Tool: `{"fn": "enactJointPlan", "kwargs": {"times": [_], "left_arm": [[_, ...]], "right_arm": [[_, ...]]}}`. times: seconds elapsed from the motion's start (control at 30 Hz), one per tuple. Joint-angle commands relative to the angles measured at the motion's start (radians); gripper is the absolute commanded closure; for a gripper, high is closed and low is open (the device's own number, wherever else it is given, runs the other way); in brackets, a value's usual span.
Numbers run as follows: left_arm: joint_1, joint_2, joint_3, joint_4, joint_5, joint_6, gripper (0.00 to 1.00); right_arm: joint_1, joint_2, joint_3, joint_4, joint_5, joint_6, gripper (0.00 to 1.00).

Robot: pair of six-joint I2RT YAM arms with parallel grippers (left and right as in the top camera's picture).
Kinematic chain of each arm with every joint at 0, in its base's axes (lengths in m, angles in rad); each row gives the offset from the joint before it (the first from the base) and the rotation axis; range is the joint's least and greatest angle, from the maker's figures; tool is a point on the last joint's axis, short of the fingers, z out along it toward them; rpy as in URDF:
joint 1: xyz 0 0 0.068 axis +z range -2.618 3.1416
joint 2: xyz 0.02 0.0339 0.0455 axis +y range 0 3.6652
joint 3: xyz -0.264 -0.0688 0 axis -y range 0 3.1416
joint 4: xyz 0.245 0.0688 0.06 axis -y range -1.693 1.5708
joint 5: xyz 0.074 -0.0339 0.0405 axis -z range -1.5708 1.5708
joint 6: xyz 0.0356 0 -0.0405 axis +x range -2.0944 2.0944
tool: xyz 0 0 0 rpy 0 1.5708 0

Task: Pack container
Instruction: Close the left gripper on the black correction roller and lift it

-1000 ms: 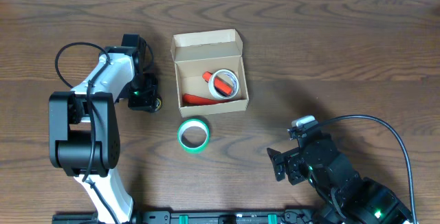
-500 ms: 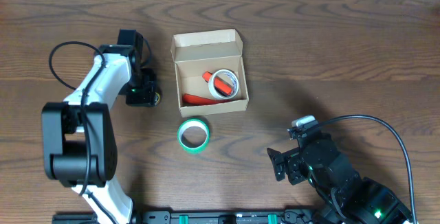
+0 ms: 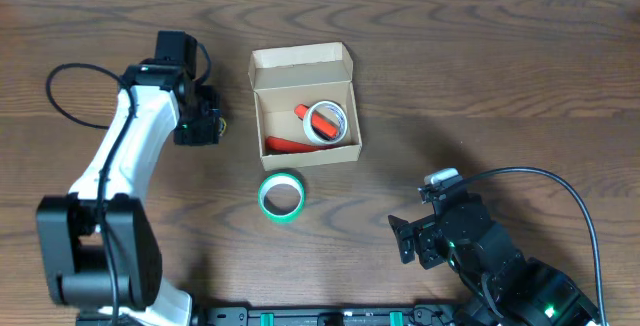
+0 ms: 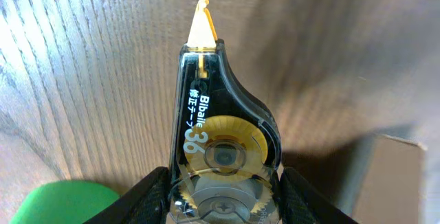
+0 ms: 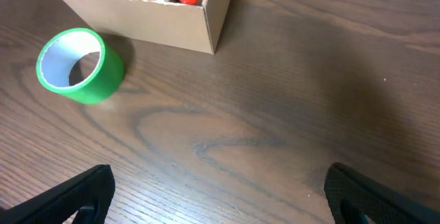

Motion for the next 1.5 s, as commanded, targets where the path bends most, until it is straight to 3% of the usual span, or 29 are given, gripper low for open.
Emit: {"fn": "enactJointPlan", "kwargs": {"times": [0.0,0.23,0.6,0.73,1.03,1.2,1.27,1.47], "left_arm": [[-0.006,-0.062,-0.007,-0.004,-0.023,-0.001,0.51],[-0.057,-0.129,0.0,-0.004,-0.035,-0.002,0.49],[-0.285,-0.129,0.116,-0.007,-0.153,-0.001,0.46],[-0.322,-0.127,0.144,-0.006,-0.164,-0.002,0.57],[-0.332,-0.12,0.173,-0.009,-0.178,-0.001,0.27],[-0.249,-0.12,0.173,-0.102,-0.198,0.01,0.23],[-0.183,-0.12,0.173,-0.149,-0.193,0.09,0.12],[0.038,-0.089,0.173,-0.154,-0.124,0.601,0.03]], "right_arm": [[0.008,-0.005,-0.002,0.0,0.013,0.014,0.01],[0.008,-0.005,-0.002,0.0,0.013,0.014,0.01],[0.008,-0.005,-0.002,0.0,0.013,0.014,0.01],[0.008,-0.005,-0.002,0.0,0.013,0.013,0.01],[0.008,-0.005,-0.002,0.0,0.013,0.013,0.01],[0.008,-0.005,-0.002,0.0,0.013,0.014,0.01],[0.008,-0.005,-0.002,0.0,0.013,0.014,0.01],[0.008,-0.005,-0.002,0.0,0.013,0.013,0.01]]}}
